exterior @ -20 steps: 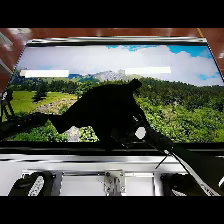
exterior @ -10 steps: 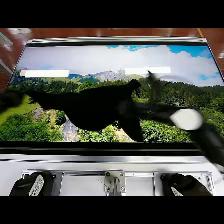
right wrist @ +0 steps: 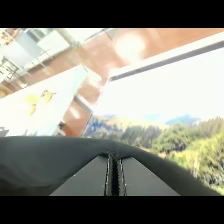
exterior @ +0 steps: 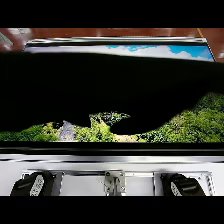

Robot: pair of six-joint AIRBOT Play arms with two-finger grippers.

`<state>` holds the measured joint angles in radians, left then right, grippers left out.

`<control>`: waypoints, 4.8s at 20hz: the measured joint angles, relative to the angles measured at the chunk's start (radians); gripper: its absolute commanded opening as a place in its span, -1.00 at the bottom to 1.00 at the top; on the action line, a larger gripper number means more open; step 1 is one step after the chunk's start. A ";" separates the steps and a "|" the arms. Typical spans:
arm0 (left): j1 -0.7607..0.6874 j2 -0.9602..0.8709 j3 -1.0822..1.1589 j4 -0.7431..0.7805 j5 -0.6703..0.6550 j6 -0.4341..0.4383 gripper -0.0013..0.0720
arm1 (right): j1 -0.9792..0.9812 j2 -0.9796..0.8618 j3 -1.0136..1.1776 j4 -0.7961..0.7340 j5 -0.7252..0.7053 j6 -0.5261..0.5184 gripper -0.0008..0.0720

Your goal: Fold the shirts.

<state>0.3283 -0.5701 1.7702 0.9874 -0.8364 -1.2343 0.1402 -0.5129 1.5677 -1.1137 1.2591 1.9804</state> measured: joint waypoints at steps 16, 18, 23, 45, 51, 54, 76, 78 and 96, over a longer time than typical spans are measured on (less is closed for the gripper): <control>-0.101 -0.440 -0.209 0.142 -0.099 0.042 -0.87 | -0.020 -0.614 0.064 -0.374 0.274 -0.083 -0.80; -0.116 -0.544 -0.219 0.140 -0.101 0.043 -0.87 | -0.020 -0.750 0.064 -0.386 0.182 -0.091 -0.80; -0.184 -0.782 -0.228 0.142 -0.132 0.034 -0.87 | -0.021 -1.016 0.064 -0.391 -0.005 -0.079 -0.80; 0.036 -0.824 -0.920 0.136 -0.562 -0.119 0.82 | -0.478 -0.952 -0.321 -0.164 0.233 -0.397 0.58; 0.037 -0.800 -1.110 -0.061 -0.383 -0.048 0.82 | -0.507 -0.924 -0.417 -0.092 0.151 -0.414 0.58; -0.009 -0.798 -1.134 -0.139 -0.309 -0.036 0.82 | -0.510 -0.921 -0.427 -0.079 0.137 -0.417 0.88; -0.109 -0.653 -1.005 -0.307 -0.269 0.055 -0.87 | -0.463 -1.211 -0.433 0.064 -0.031 -0.430 -0.78; -0.109 -0.651 -0.969 -0.307 -0.282 0.057 -0.87 | -0.430 -1.221 -0.420 0.086 -0.064 -0.439 -0.80; 0.073 -0.241 0.344 -0.237 -0.272 -0.011 -0.87 | -0.350 -0.135 0.197 0.072 -0.292 -0.512 -0.80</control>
<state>0.4011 -0.8112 2.1143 0.7506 -1.1080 -1.2453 -0.2100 -0.6476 1.7649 -1.0412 0.9668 1.4685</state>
